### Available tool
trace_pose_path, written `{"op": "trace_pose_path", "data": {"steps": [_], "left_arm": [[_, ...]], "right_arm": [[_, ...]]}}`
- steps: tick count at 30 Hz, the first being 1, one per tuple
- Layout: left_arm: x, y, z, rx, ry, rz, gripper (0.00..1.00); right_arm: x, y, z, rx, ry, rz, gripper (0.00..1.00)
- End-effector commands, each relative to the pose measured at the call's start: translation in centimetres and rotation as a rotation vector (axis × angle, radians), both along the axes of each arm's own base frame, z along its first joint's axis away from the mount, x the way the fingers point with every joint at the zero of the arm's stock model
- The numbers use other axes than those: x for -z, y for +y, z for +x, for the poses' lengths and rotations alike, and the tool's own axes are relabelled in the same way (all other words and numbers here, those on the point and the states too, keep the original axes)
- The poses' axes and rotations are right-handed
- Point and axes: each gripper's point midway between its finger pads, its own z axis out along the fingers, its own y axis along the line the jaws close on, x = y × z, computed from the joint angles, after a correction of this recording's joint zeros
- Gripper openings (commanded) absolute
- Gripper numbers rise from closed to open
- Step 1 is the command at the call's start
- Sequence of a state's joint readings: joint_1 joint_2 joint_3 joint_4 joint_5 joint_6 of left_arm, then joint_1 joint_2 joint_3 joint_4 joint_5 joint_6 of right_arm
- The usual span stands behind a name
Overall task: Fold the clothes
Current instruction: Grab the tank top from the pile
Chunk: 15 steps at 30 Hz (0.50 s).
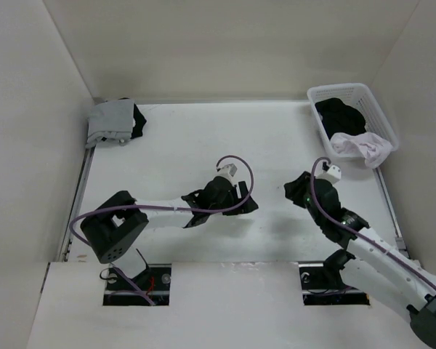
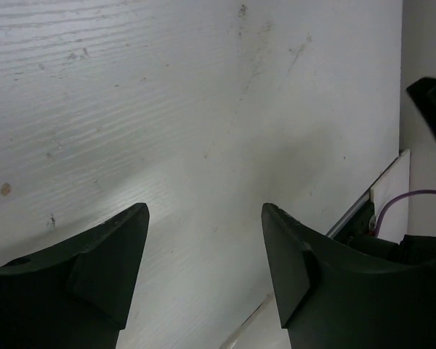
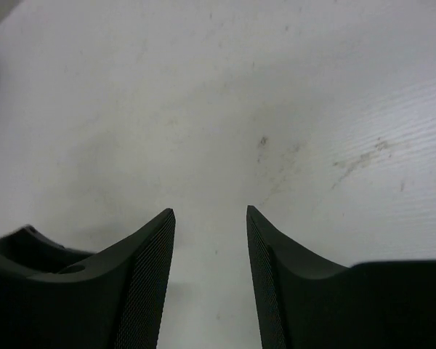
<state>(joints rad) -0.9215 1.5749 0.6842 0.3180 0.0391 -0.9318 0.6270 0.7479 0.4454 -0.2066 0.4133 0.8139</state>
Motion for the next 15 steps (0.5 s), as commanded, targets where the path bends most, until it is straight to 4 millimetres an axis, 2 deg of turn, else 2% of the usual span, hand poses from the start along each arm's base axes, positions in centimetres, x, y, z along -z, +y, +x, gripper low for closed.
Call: {"op": "trace_pose_path", "data": {"steps": [1, 3, 5, 7, 8, 10, 11, 12, 13, 14, 15], "left_arm": [[-3.4, -1.9, 0.3, 0.051, -0.094, -0.079, 0.63], [-3.4, -1.9, 0.0, 0.06, -0.097, -0.084, 0.63], [-3.3, -1.9, -0.1, 0.067, -0.099, -0.087, 0.63], [-3.2, -2.0, -0.3, 0.079, -0.101, -0.09, 0.63], [-3.2, -2.1, -0.4, 0.084, -0.103, -0.094, 0.63], [-3.3, -2.0, -0.4, 0.085, -0.107, -0.101, 0.63], [-3.5, -1.9, -0.5, 0.086, -0.112, -0.109, 0.63], [-3.6, -1.9, -0.5, 0.086, -0.116, -0.114, 0.63], [-3.7, -1.8, -0.6, 0.086, -0.119, -0.119, 0.62], [-3.7, -1.5, -0.6, 0.083, -0.123, -0.123, 0.62], [-3.7, -1.3, -0.6, 0.079, -0.128, -0.125, 0.62]], "right_arm": [[-7.7, -2.4, 3.6, 0.093, -0.169, -0.01, 0.48], [-8.8, -3.4, 4.4, 0.118, -0.186, -0.033, 0.43], [-10.2, -4.9, 5.4, 0.162, -0.206, -0.064, 0.31], [-11.6, -6.9, 6.6, 0.224, -0.221, -0.095, 0.12], [-12.6, -9.0, 7.6, 0.294, -0.223, -0.119, 0.01], [-13.5, -12.0, 8.8, 0.386, -0.203, -0.169, 0.0], [-13.9, -14.4, 9.7, 0.457, -0.174, -0.207, 0.0], [-14.0, -15.5, 10.1, 0.487, -0.153, -0.225, 0.01], [-14.2, -17.0, 10.7, 0.535, -0.132, -0.245, 0.06], [-14.4, -19.8, 11.7, 0.622, -0.102, -0.277, 0.18], [-14.4, -20.2, 11.8, 0.633, -0.094, -0.283, 0.2]]}}
